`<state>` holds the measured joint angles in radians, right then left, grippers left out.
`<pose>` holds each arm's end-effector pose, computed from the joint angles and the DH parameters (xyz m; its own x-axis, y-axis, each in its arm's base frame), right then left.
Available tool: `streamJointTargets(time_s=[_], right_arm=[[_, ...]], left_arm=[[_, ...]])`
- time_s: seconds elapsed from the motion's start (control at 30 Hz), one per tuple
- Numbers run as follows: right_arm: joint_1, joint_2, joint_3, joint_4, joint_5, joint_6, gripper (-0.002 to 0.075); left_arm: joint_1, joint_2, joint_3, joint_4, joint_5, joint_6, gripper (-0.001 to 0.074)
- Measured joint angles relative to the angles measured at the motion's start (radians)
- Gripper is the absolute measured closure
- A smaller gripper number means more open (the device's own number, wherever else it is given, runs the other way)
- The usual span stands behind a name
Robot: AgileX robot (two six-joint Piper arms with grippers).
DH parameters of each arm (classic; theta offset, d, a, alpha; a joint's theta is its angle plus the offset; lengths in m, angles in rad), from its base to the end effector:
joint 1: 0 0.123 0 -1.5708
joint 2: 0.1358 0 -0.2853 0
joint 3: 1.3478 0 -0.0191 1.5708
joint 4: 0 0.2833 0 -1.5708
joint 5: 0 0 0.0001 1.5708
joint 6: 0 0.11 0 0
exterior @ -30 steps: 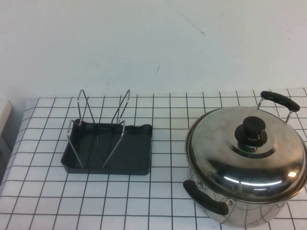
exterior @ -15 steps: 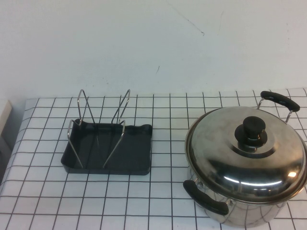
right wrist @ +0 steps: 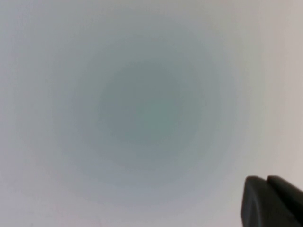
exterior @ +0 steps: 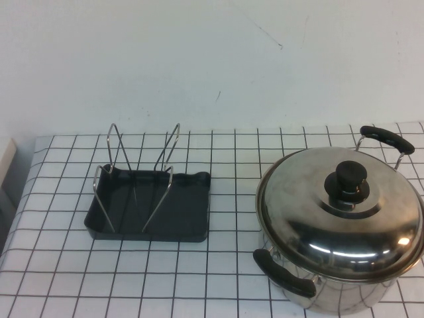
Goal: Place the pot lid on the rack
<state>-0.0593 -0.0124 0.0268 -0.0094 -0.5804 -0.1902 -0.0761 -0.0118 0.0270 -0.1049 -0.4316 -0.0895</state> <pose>0.0853 -0.0045 0.2645 0.5839 -0.2318 -0.7780 0.1735 0.9719 -0.1593 0.0946 -0.0024 0.2505 0.4643 -0.2195 -0.8581 0.1251 0.9753 -0.1819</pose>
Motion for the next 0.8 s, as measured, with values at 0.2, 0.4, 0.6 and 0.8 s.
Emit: streamJointTargets(time_s=[0.2, 0.4, 0.6, 0.8], right_arm=[[0.0, 0.0, -0.036, -0.04, 0.119, 0.0, 0.0729], [0.0, 0.022, -0.271, -0.139, 0.527, 0.0, 0.0729], [0.0, 0.191, -0.455, -0.125, 0.669, 0.021, 0.0729], [0.0, 0.427, -0.5, -0.107, 0.531, 0.073, 0.0729]], left_arm=[[0.0, 0.0, 0.0, -0.004, -0.02, -0.058, 0.0738], [0.0, -0.002, -0.072, 0.083, 0.187, -0.076, 0.0738], [0.0, 0.025, -0.186, 0.192, 0.353, -0.076, 0.0738], [-0.002, 0.185, -0.191, 0.234, 0.251, -0.095, 0.0738]])
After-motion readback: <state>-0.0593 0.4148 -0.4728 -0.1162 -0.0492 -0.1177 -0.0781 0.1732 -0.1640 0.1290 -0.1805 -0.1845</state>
